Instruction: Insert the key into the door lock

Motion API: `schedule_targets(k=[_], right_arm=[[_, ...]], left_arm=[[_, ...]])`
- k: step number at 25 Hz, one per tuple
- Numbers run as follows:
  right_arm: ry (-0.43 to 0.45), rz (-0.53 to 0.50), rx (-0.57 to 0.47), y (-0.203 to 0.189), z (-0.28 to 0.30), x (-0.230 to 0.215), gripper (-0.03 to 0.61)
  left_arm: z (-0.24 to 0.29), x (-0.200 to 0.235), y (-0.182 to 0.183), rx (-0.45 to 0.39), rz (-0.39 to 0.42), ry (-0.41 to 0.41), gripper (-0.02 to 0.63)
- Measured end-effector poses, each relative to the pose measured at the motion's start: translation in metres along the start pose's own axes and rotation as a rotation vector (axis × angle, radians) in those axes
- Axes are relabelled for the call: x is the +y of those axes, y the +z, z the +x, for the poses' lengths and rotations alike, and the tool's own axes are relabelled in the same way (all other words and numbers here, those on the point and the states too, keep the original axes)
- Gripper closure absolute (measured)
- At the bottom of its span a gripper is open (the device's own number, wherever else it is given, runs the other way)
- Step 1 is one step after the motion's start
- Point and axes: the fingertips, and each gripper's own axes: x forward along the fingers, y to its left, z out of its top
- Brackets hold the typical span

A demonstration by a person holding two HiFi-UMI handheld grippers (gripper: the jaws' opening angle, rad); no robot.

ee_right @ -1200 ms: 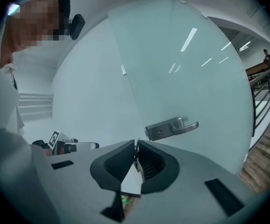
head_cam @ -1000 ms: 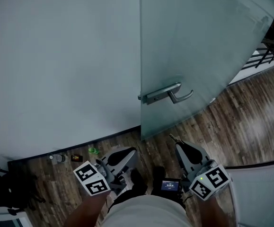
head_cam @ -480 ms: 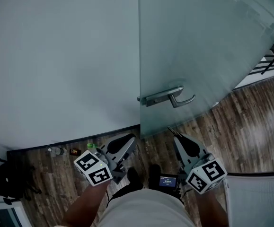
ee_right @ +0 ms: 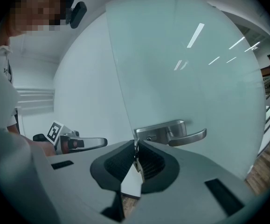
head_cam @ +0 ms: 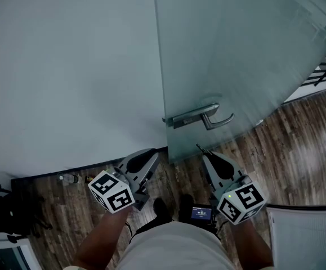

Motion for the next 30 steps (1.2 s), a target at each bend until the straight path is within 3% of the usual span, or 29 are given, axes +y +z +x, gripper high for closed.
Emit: schedule_targets(k=[9,30], right_arm=[[-0.018,-0.027,0.006,0.002,0.016,-0.008,0.545],[-0.064,-0.15,0.033,-0.004,0.061,-0.017,0.545]], left_arm=[[0.017,0.017,0.008,0.009,0.042,0.008,0.528],[0.061,0.039,0.044,0.008,0.105,-0.035,0.526]])
